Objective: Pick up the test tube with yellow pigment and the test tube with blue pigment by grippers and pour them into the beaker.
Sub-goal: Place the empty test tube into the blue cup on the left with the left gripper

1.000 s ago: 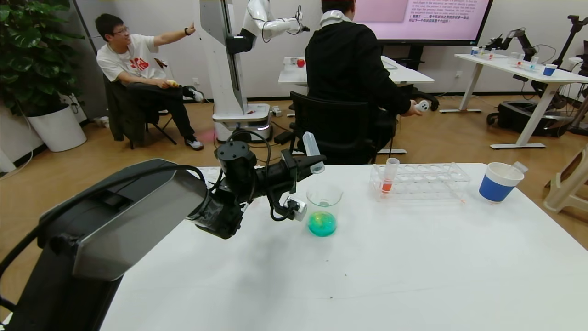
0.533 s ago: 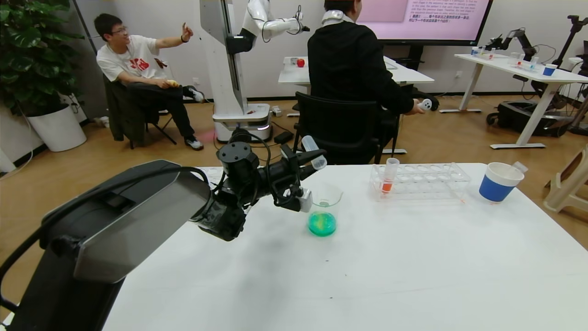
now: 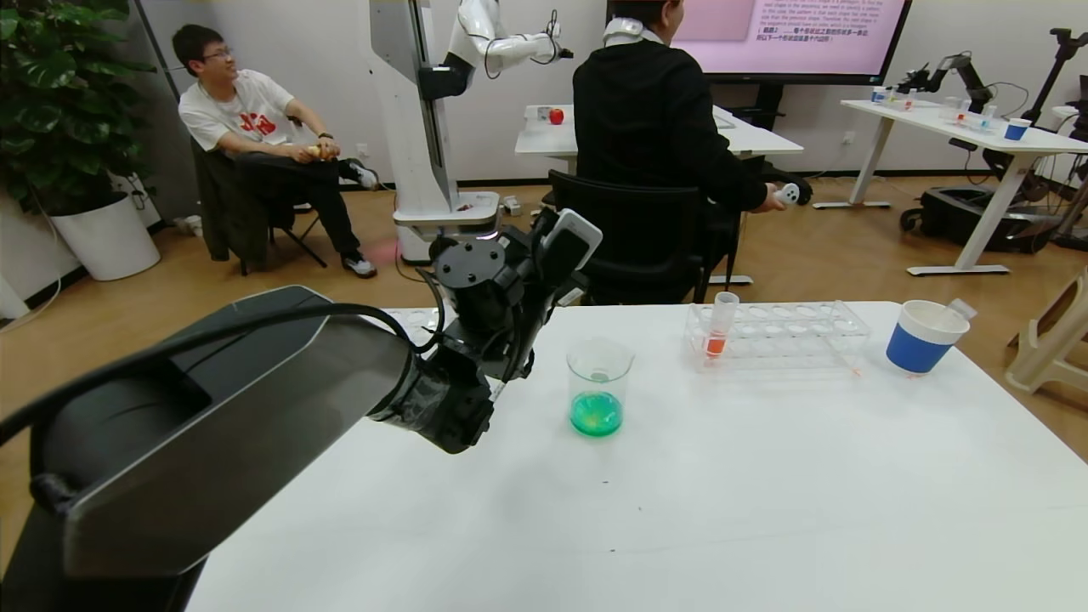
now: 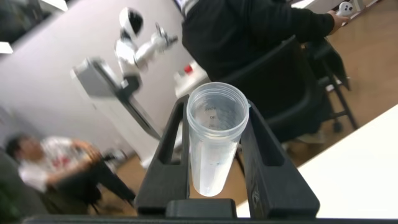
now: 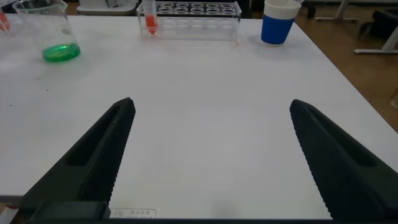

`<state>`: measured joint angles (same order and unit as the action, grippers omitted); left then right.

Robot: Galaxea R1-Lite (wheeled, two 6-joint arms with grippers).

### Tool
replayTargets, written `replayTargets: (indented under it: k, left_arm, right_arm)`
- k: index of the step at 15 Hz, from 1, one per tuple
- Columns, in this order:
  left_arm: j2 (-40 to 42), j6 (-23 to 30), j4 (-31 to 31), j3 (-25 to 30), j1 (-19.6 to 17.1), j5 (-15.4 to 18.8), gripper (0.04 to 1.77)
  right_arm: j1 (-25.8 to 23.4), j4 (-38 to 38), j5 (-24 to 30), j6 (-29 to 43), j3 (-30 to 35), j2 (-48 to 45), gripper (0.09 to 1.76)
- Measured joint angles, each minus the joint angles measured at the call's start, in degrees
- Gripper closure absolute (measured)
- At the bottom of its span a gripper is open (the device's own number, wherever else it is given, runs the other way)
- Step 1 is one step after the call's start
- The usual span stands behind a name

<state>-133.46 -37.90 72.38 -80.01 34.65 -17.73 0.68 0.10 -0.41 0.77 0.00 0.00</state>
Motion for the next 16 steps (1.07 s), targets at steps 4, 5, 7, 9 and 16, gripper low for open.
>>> replayTargets:
  k: [4,5,7,9,16]
  left_arm:
    - [5.2,23.6,-20.0,-1.9,3.9,-11.8,1.31]
    - [6.4,27.7,-24.9,-2.4,4.2,-12.6,1.31]
    - [8.5,33.5,-30.1,-3.2,4.1,-13.6,1.31]
    - [9.6,34.8,-30.5,-2.9,3.9,-15.2,1.31]
    - [13.6,34.8,-31.9,-1.9,-3.8,-15.8,1.31]
  right_arm:
    - [0.0,0.0,0.0,0.0,0.0,0.0,0.11]
    - [0.0,0.0,0.0,0.0,0.0,0.0,0.11]
    - [0.0,0.0,0.0,0.0,0.0,0.0,0.11]
    - [0.0,0.0,0.0,0.0,0.0,0.0,0.11]
    - [0.0,0.0,0.0,0.0,0.0,0.0,0.11]
